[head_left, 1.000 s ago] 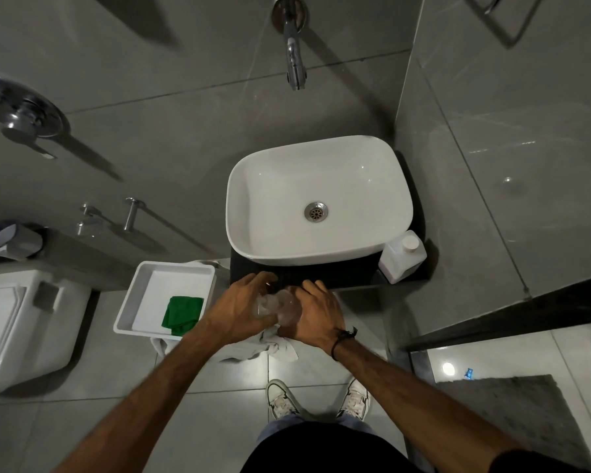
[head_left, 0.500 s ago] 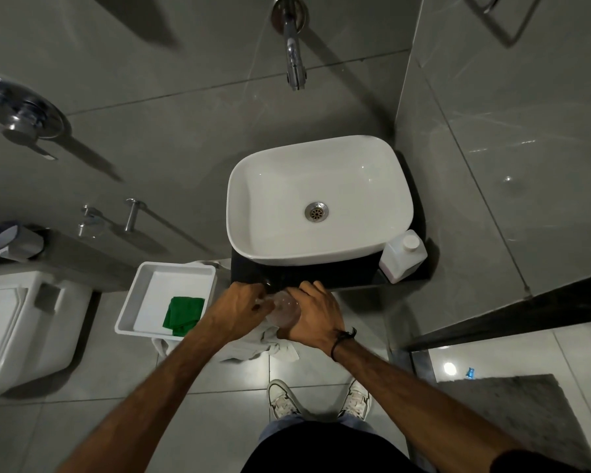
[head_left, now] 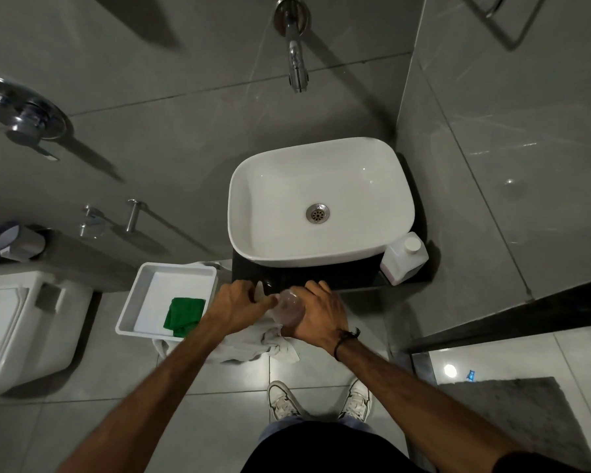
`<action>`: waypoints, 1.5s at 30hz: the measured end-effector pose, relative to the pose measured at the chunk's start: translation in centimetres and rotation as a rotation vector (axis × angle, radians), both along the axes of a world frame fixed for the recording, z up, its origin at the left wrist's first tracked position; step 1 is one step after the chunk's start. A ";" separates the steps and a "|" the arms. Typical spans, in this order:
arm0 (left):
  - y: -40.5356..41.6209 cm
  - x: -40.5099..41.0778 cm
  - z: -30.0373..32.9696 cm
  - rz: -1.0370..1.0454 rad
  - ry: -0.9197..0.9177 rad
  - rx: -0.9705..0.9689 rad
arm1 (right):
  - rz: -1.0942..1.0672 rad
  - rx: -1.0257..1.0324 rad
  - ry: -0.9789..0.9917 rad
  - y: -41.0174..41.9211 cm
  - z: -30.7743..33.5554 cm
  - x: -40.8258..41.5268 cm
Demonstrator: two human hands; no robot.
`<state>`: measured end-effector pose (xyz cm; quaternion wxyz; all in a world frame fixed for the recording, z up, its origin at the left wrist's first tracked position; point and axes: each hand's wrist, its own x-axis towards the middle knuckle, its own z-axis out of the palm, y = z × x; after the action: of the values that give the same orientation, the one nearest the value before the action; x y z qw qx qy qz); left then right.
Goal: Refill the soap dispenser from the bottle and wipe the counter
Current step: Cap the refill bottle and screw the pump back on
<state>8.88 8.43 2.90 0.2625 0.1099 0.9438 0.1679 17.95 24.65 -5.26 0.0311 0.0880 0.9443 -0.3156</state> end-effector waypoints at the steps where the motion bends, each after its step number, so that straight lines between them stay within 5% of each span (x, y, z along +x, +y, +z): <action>1: 0.0 0.1 0.0 0.036 -0.040 0.050 | -0.002 0.000 0.001 0.1 0.1 -0.1; 10: -0.2 -1.0 1.7 -0.376 0.236 0.177 | -0.039 0.004 0.021 0.6 -0.3 -0.5; 18: 0.1 -1.4 1.9 -0.483 0.303 0.253 | -0.052 0.000 0.032 0.8 -0.5 -0.7; 23: -0.4 -1.4 0.9 -0.364 0.270 0.286 | -0.065 -0.031 0.018 0.6 -0.5 -0.8; 29: -2.2 -0.3 -2.2 -0.038 -0.151 0.288 | -0.111 -0.222 -0.007 -1.7 -0.2 -1.5; 40: -6.7 -6.8 -5.8 -0.020 0.015 0.353 | -0.264 -0.463 -0.092 -7.7 -0.6 -8.0; 45: -8.2 -10.1 -8.4 -0.024 -0.057 0.408 | -0.359 -0.509 -0.162 -10.8 -2.7 -10.5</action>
<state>-1.17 0.22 -5.51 0.2632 0.1674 0.8810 0.3557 7.45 13.85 -7.94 0.0710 0.2673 0.7988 -0.5342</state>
